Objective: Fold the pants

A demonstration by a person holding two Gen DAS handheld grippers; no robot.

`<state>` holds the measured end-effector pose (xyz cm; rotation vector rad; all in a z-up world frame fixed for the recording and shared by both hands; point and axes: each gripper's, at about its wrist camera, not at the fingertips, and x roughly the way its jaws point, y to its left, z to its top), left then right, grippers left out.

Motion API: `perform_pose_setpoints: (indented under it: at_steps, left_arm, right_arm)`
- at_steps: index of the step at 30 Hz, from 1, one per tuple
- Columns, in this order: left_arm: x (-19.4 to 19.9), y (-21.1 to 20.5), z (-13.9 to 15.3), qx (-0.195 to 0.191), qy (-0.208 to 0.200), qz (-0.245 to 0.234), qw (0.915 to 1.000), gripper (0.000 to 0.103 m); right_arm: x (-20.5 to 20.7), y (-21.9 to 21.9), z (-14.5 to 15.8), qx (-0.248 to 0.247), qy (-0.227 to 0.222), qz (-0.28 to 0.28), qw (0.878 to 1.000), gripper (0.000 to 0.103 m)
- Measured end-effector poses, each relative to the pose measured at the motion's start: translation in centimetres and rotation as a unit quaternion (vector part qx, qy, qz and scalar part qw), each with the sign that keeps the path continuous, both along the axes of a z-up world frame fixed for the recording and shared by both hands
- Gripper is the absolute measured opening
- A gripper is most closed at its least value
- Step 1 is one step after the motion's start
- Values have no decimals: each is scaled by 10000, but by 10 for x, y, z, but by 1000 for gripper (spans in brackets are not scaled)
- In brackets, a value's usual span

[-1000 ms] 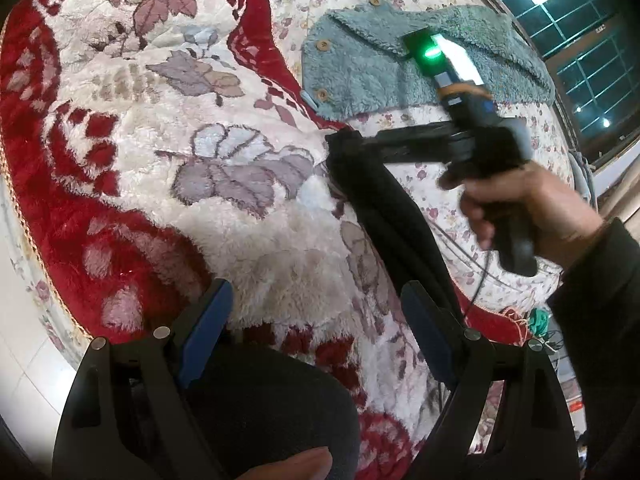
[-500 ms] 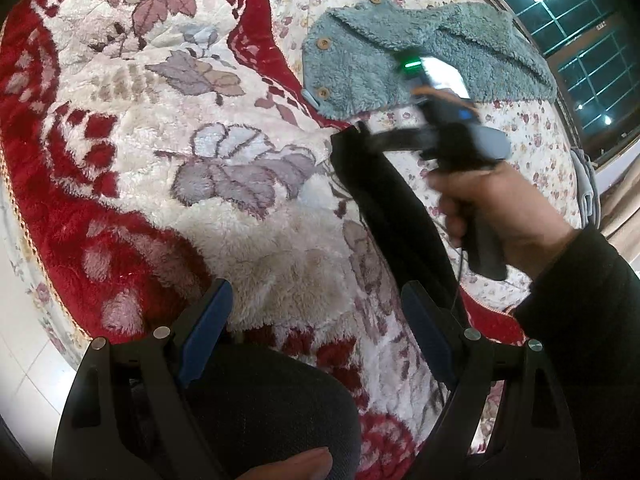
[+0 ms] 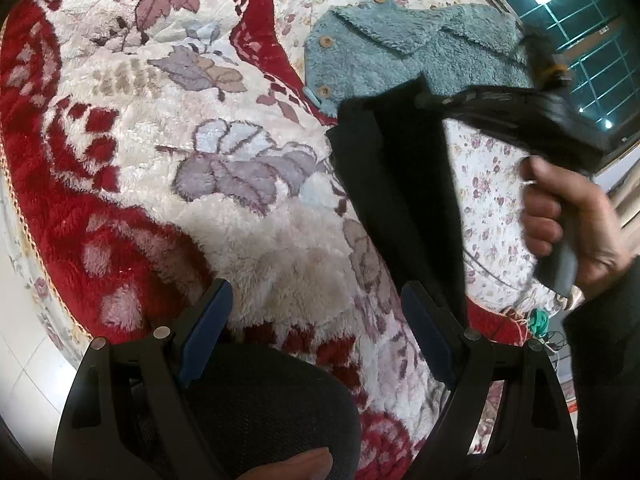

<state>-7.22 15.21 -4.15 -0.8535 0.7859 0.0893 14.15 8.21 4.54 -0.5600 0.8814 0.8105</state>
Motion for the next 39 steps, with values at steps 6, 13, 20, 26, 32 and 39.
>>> perform_pose_setpoints:
  at_steps: [6, 13, 20, 26, 32, 39]
  left_arm:
    - [0, 1, -2, -103, 18, 18, 9999, 86]
    - [-1, -4, 2, 27, 19, 52, 10000, 86]
    - [1, -7, 2, 213, 147, 88, 9996, 86]
    - [-2, -4, -1, 106, 183, 171, 9996, 86]
    - [-2, -6, 2, 112, 182, 192, 9996, 86]
    - [2, -15, 6, 273, 256, 201, 9991, 86]
  right_arm:
    - [-56, -43, 60, 437, -297, 822, 9952, 9]
    - [-101, -70, 107, 819, -289, 1492, 9850, 9]
    - [-58, 21, 78, 35, -1739, 1072, 9789, 10]
    - [-54, -8, 47, -433, -1541, 364, 9864, 23]
    - [-37, -209, 44, -88, -895, -1326, 9871, 27]
    - [-47, -475, -43, 1823, 1483, -3863, 8919, 30]
